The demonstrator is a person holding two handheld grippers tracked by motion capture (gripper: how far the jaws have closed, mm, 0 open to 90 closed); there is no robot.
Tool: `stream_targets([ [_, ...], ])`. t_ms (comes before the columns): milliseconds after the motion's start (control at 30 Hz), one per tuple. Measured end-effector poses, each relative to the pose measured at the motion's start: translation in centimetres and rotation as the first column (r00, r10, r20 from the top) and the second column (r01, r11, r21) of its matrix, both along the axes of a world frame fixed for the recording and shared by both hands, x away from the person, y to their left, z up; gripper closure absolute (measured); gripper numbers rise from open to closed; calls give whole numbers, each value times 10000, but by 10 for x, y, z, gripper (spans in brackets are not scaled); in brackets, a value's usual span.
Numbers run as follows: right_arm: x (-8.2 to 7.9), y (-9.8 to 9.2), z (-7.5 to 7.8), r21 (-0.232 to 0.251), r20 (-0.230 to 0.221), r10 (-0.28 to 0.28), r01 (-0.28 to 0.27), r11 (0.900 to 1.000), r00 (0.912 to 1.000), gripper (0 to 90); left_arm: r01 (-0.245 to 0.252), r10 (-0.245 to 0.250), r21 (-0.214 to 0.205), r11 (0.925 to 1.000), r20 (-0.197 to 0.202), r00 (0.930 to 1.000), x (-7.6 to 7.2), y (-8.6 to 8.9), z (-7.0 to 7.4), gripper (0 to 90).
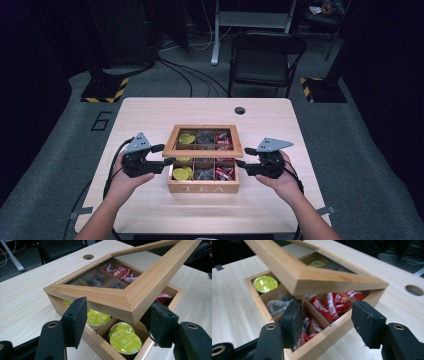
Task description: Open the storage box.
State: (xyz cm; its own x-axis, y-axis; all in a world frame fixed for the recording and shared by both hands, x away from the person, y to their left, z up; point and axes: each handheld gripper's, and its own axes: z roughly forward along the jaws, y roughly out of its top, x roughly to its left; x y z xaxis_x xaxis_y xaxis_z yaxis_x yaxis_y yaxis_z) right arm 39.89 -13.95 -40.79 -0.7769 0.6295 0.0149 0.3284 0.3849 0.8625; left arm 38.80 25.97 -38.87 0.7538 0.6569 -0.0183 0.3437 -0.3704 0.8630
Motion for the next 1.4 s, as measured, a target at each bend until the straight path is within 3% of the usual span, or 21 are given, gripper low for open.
stream_targets([
  [400, 13, -1, 20, 325, 645, 146, -167, 9993, 9978, 415, -9, 7, 77, 10000, 189, 9998, 9, 0, 15, 375],
  [833, 25, -2, 34, 837, 467, 414, -452, 9955, 9981, 500, -97, 112, -295, 9995, 517, 9986, 22, 1, 23, 375],
  [1400, 38, -1, 47, 1038, 306, 409, -439, 9936, 9987, 520, -251, 270, -267, 9993, 752, 9968, 47, -2, 22, 453],
])
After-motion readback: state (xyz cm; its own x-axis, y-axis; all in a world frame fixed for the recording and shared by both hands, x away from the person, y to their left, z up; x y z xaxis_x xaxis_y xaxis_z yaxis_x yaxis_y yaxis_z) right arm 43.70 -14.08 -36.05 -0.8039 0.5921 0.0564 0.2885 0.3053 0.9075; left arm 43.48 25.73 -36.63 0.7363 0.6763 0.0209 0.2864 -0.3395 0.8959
